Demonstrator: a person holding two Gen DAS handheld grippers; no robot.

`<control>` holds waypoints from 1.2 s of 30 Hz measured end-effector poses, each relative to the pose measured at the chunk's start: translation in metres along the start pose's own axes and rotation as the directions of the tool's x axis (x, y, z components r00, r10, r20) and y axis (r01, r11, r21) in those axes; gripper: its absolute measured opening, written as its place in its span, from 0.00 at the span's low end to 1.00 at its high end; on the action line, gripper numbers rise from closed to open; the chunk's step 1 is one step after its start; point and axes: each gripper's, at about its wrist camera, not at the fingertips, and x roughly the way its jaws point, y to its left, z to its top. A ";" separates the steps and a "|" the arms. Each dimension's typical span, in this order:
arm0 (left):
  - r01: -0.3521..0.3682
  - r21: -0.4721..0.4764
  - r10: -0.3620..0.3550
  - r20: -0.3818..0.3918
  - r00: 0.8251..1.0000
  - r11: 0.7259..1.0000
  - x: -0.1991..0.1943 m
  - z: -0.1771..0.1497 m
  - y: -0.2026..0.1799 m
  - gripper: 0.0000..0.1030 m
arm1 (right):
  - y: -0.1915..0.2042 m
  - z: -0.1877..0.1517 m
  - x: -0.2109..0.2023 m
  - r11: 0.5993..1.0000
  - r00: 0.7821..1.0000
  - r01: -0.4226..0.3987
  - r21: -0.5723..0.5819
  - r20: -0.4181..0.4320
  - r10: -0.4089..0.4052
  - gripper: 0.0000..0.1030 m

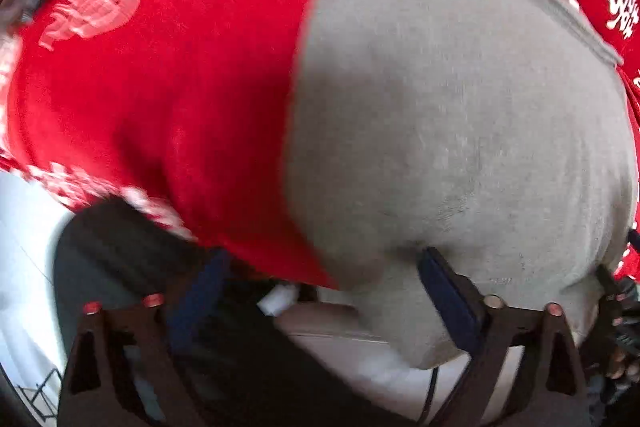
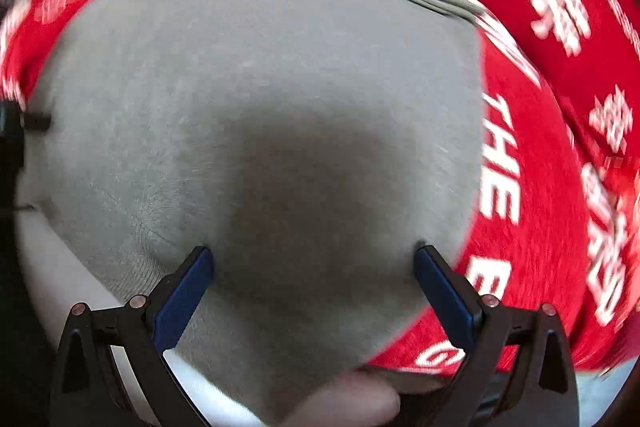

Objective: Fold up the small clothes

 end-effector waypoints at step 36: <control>0.009 0.171 -0.064 0.316 0.946 0.985 0.025 0.092 -0.121 0.99 | 0.012 0.098 0.022 0.993 0.990 -0.071 0.098 0.129 0.058 0.99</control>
